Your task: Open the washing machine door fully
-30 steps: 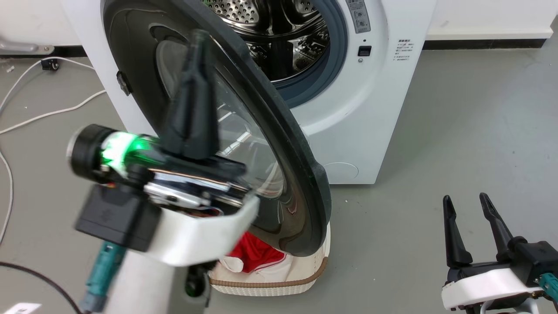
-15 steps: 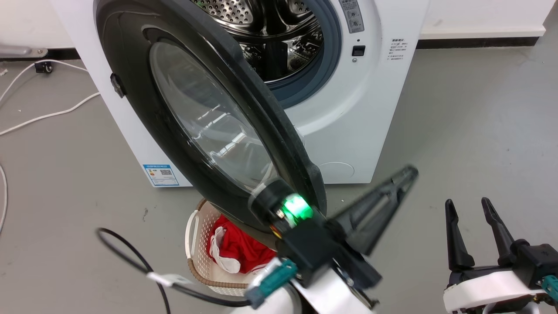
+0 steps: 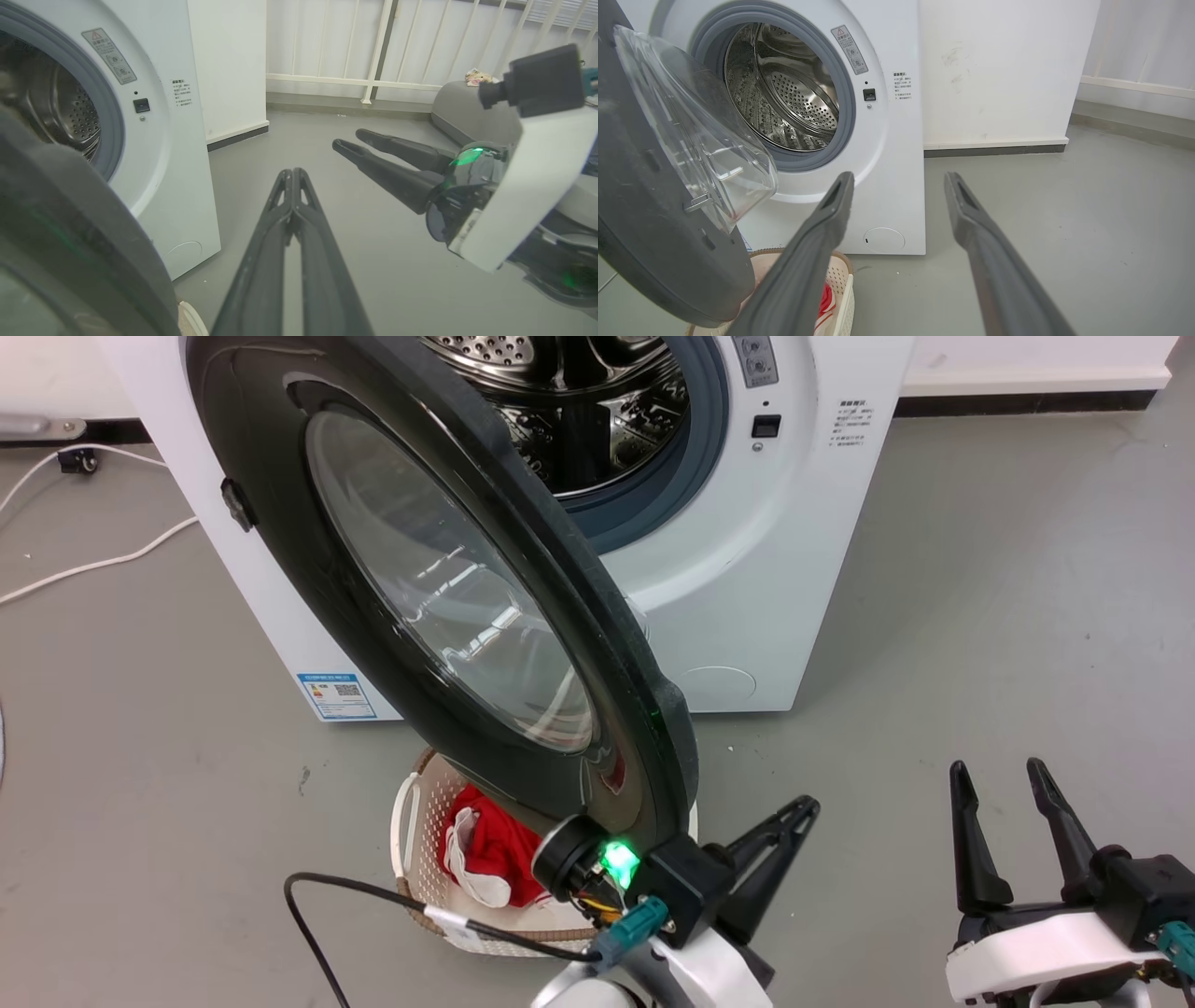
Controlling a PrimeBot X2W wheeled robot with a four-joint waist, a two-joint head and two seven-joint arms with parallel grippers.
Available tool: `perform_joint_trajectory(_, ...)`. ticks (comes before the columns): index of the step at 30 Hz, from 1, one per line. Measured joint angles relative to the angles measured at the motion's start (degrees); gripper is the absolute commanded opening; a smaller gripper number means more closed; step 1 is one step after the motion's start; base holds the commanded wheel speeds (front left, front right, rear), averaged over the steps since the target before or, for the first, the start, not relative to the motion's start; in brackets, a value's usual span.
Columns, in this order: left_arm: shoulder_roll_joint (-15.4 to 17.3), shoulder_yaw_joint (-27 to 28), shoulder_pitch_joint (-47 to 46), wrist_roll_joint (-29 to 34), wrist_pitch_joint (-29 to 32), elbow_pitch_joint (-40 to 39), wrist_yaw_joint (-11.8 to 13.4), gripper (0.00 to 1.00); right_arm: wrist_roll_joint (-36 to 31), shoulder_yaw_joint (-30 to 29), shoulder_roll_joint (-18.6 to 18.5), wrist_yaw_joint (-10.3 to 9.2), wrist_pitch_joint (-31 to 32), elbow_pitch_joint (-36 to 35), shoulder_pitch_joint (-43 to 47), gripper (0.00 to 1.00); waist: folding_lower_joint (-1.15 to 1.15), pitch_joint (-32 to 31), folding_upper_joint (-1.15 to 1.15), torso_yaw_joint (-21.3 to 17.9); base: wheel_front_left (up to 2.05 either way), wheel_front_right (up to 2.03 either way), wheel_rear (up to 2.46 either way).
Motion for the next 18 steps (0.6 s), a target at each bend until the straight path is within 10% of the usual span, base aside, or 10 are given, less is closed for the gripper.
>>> perform_joint_trajectory(18,-0.5,3.9,-7.0,-4.2,-4.7,10.7,4.4,0.0,0.5,0.9,0.0,0.0,-0.3,2.1,-1.0,1.0,0.0,1.1,0.0,-2.1,0.0,0.0,0.0)
